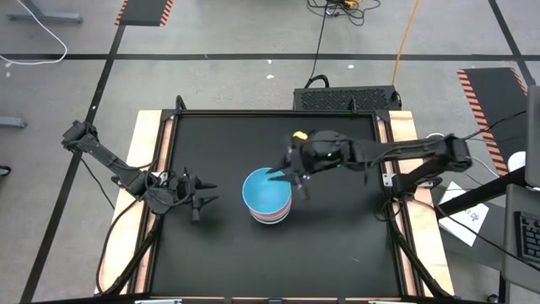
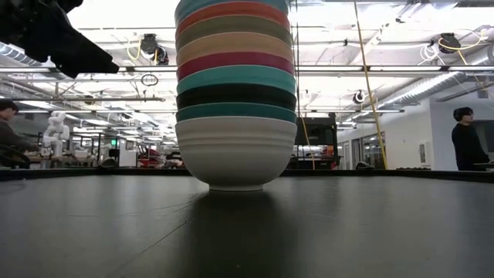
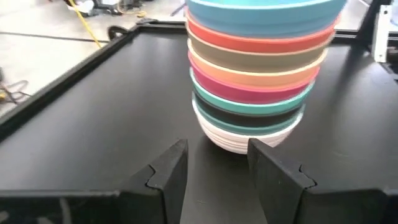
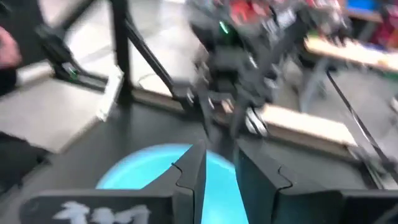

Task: Nest bowls inside each other
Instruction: Return to Home Position

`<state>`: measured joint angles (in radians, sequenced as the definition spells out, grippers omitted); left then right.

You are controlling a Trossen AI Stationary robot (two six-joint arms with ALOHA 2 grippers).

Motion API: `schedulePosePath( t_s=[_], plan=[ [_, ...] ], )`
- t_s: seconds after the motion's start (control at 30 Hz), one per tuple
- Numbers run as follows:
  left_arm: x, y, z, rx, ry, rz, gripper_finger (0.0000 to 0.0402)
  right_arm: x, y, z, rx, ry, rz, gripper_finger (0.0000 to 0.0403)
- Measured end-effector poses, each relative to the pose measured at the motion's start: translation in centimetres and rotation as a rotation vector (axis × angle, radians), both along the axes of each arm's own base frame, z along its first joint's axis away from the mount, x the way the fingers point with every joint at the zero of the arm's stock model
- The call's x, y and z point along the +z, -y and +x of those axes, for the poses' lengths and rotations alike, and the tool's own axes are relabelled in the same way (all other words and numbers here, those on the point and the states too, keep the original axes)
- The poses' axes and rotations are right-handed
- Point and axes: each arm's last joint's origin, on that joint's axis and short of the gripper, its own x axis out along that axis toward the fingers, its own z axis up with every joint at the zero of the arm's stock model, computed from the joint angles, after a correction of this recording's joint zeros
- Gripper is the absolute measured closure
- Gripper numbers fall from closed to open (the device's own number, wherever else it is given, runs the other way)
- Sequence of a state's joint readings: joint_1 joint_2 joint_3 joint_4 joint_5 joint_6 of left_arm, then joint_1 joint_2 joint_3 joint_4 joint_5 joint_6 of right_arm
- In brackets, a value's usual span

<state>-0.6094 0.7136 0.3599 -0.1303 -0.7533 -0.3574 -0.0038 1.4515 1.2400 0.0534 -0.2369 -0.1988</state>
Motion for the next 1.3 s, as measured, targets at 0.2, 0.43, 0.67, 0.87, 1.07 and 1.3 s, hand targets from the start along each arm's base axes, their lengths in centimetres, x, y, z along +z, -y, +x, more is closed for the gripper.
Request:
schedulePosePath(
  t_s=[0.2,0.43,0.67,0.87,1.07,1.3],
  plan=[
    [0.1,-0.1,0.0,0.019,0.0,0.089,0.0231,-1.6,0.8,-3.8,-0.073,-0.144,0.053,0.033],
    [0.1,0.7,-0.5,-0.075,0.062,0.159,0.0231,-6.7,1.1,-8.9,-0.104,-0.013,0.161,0.033],
    [-3.0,0.1,-2.1,-0.159,0.23,0.314,0.0231,-9.5,1.0,-13.1,-0.108,0.085,0.18,0.033],
    [-4.6,-1.6,-2.9,-0.121,0.206,0.407,0.0231,-10.8,1.5,-14.4,-0.139,0.075,0.193,0.033],
    [-5.5,-2.6,-3.2,-0.13,0.126,0.399,0.0231,-13.1,2.6,-15.5,-0.205,0.086,0.192,0.033],
    [-5.4,-2.7,-3.4,-0.228,0.145,0.347,0.0232,-15.7,3.8,-17.2,-0.249,0.148,0.279,0.033]
  ],
)
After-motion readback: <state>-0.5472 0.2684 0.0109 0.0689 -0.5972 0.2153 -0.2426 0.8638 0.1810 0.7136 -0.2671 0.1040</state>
